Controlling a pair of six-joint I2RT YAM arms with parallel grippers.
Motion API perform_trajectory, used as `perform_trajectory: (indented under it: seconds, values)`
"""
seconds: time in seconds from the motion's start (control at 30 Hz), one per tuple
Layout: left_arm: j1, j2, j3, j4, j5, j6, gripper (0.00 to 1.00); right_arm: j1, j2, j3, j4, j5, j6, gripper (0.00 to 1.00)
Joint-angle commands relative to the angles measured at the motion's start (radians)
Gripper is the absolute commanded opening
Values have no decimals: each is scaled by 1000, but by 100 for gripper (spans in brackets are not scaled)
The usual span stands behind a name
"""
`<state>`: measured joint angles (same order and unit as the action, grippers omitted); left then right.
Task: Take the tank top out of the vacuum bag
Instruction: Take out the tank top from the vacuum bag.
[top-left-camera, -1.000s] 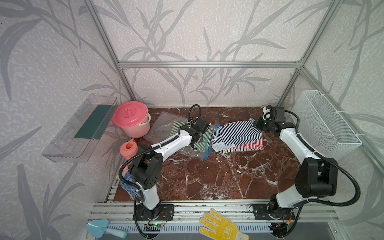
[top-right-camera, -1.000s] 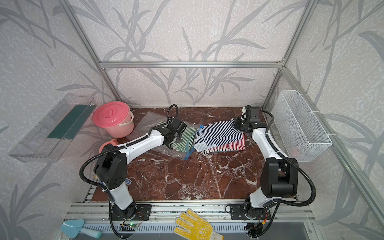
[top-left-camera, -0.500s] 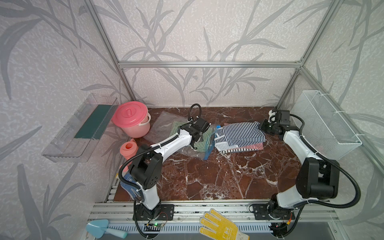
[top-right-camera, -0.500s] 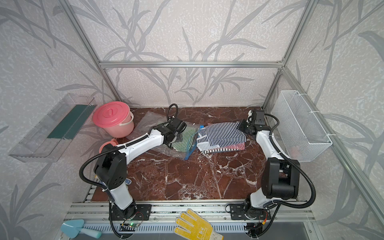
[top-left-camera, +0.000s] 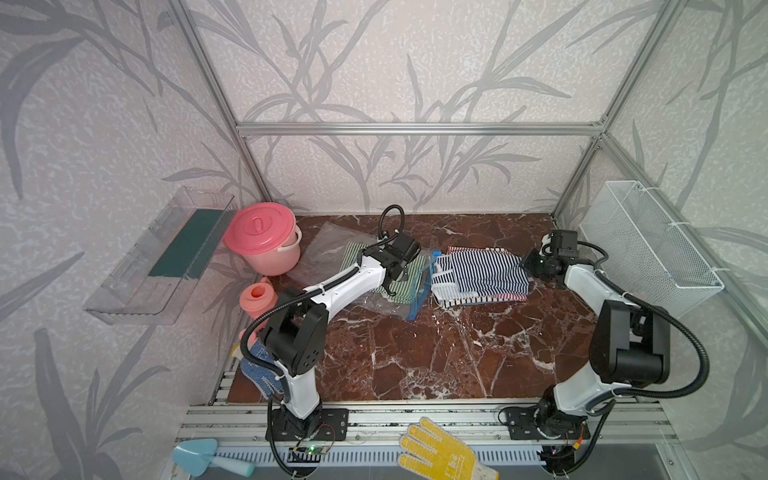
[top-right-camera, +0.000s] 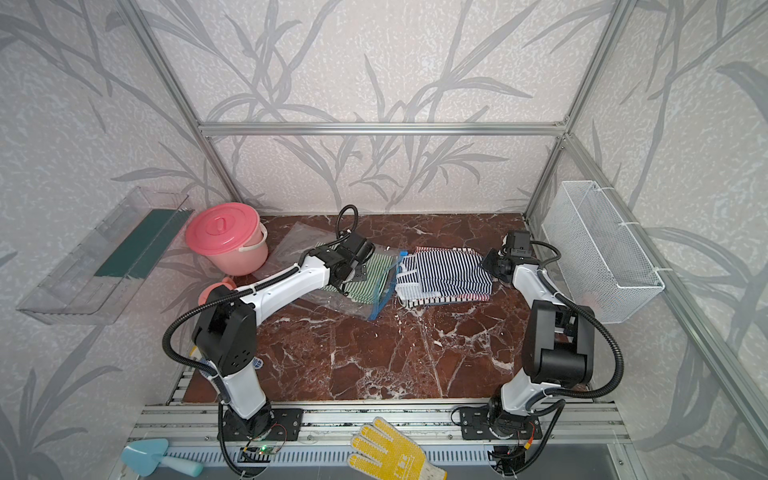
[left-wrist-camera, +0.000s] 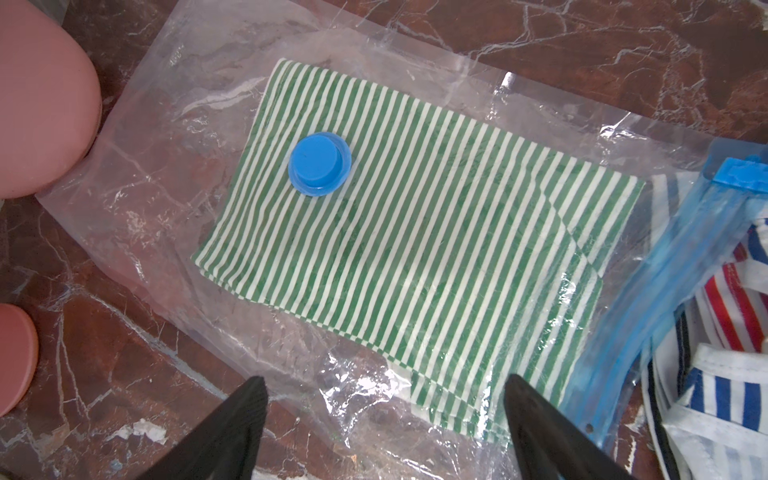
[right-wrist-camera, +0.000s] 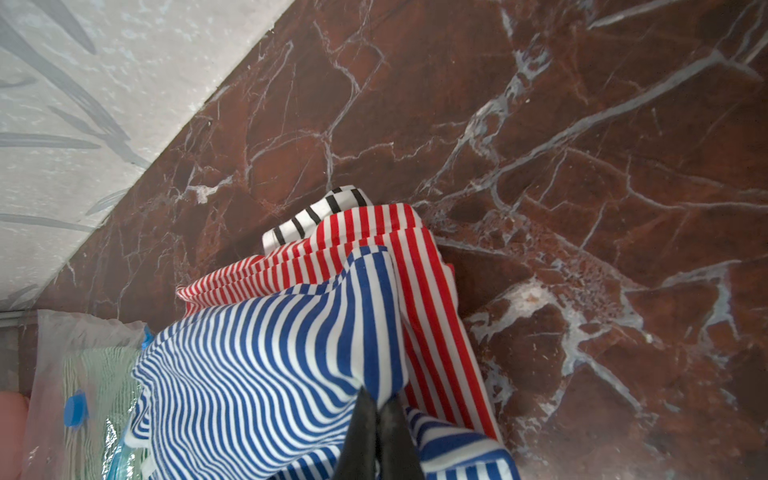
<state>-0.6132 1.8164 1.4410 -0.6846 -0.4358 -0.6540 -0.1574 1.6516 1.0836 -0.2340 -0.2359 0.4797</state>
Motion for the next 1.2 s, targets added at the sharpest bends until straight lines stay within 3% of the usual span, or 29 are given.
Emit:
perform_trajectory:
  seconds: [0.0, 0.13, 0.23, 0.3, 0.43, 0.6, 0.9, 1.17]
  values:
    - [-2, 11, 34, -27, -1, 16, 90, -19, 37, 9, -11, 34, 11, 0]
    - [-12, 4, 45, -30, 20, 29, 90, -46, 28, 24, -62, 6, -1, 55]
    - [-26, -6, 43, -24, 29, 31, 90, -48, -36, -23, -66, 23, -3, 70]
    - [-38, -13, 41, -18, 41, 33, 90, -47, -79, -65, -68, 23, 5, 73]
    - [-70, -18, 39, 5, 77, 42, 90, -46, -135, -165, -51, 15, 25, 71]
    - [-103, -24, 38, 22, 92, 57, 90, -44, -143, -250, -12, 7, 43, 61]
    - [-115, -20, 32, 25, 99, 59, 90, -30, -89, -245, 16, 8, 44, 53]
    - [-115, -12, 40, 20, 90, 66, 90, -28, -29, -216, 56, 9, 49, 39]
